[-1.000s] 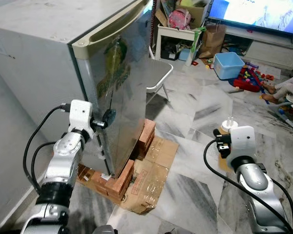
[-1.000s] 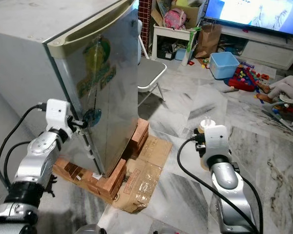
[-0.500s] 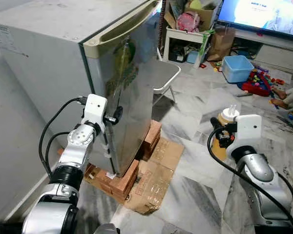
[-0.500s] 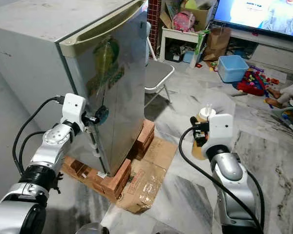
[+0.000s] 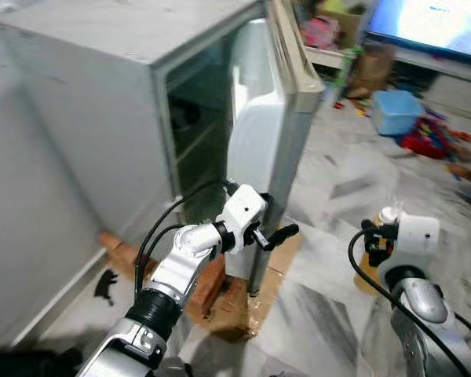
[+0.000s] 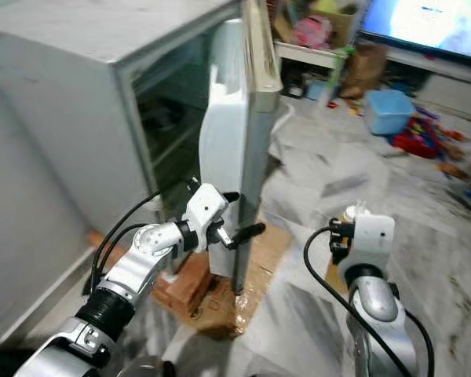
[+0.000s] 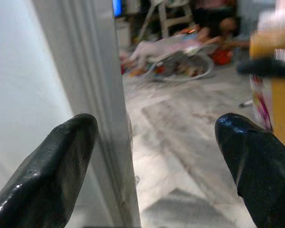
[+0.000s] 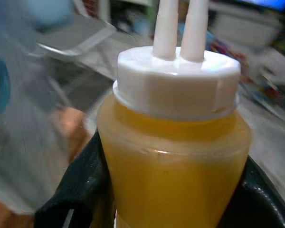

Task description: Restocking fridge

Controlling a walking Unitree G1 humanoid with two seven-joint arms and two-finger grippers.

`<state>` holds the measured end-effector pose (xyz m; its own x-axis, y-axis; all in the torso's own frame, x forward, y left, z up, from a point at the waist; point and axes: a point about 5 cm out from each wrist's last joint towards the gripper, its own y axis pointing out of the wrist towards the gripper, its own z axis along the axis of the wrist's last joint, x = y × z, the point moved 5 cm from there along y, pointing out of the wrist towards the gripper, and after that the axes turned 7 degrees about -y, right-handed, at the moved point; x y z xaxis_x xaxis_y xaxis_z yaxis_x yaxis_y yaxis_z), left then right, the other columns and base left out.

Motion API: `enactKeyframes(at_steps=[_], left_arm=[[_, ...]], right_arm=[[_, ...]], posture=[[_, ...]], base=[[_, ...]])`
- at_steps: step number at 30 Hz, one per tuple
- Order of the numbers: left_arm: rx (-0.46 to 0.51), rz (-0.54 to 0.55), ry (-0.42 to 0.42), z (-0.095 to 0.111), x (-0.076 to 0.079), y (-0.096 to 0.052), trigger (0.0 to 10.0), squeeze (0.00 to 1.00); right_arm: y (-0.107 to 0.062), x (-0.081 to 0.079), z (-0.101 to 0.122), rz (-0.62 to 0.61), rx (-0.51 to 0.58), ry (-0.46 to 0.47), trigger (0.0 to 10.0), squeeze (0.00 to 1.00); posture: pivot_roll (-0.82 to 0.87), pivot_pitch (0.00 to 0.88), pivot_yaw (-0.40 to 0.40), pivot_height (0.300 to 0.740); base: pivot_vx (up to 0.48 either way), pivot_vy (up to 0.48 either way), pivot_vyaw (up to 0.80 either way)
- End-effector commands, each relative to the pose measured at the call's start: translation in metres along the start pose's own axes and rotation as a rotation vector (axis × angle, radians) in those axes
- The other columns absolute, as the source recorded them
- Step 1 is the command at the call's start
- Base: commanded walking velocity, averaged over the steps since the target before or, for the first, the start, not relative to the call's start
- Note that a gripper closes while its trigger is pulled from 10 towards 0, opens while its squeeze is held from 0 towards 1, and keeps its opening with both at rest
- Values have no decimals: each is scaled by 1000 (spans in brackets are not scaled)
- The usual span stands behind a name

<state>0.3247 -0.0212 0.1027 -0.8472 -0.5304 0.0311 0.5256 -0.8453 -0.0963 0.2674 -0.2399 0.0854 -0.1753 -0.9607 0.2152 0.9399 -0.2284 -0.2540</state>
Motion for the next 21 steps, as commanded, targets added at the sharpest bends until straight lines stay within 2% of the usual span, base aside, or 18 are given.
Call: enactKeyframes(at_steps=[1, 5, 9, 14, 15, 16, 17, 19, 20, 21], left_arm=[[36, -25, 20, 11, 8, 4, 10000, 0], [60, -32, 4, 16, 13, 5, 10000, 0], [56, -29, 6, 16, 15, 6, 10000, 0], [94, 28, -6, 23, 9, 5, 10000, 0], [94, 94, 15, 24, -3, 0, 10000, 0], [94, 94, 15, 24, -3, 0, 10000, 0], [97, 154, 18, 23, -14, -10, 10000, 0], [97, 154, 18, 23, -14, -10, 10000, 0], [108, 248, 7, 19, -33, -30, 10000, 0], [112, 283, 4, 17, -39, -39, 10000, 0]], right_arm=[[-3, 5, 3, -29, 4, 0, 10000, 0], [-5, 2, 2, -32, -4, 3, 10000, 0], [-3, -1, 5, -23, 3, 7, 10000, 0], [4, -4, 10, -19, 14, 14, 10000, 0], [6, -6, 12, -17, 22, 17, 10000, 0], [6, -6, 12, -17, 22, 17, 10000, 0], [9, -7, 15, -17, 30, 19, 10000, 0], [9, -7, 15, -17, 30, 19, 10000, 0], [12, -9, 18, -18, 40, 22, 10000, 0], [14, -9, 19, -18, 44, 23, 10000, 0]], posture=[[-34, 0, -42, 740], [-35, 0, -45, 740], [-33, 0, -47, 740], [-30, 0, -49, 740], [-29, 0, -48, 740], [-29, 0, -48, 740], [-26, 0, -47, 740], [-26, 0, -47, 740], [-15, 0, -51, 740], [-15, 0, -51, 740]], base=[[0, 0, -800], [0, -202, -795], [0, -398, 0], [0, 0, 0], [0, 0, 0], [0, 0, 0], [0, 0, 0], [0, 0, 0], [0, 0, 0], [0, 0, 0]])
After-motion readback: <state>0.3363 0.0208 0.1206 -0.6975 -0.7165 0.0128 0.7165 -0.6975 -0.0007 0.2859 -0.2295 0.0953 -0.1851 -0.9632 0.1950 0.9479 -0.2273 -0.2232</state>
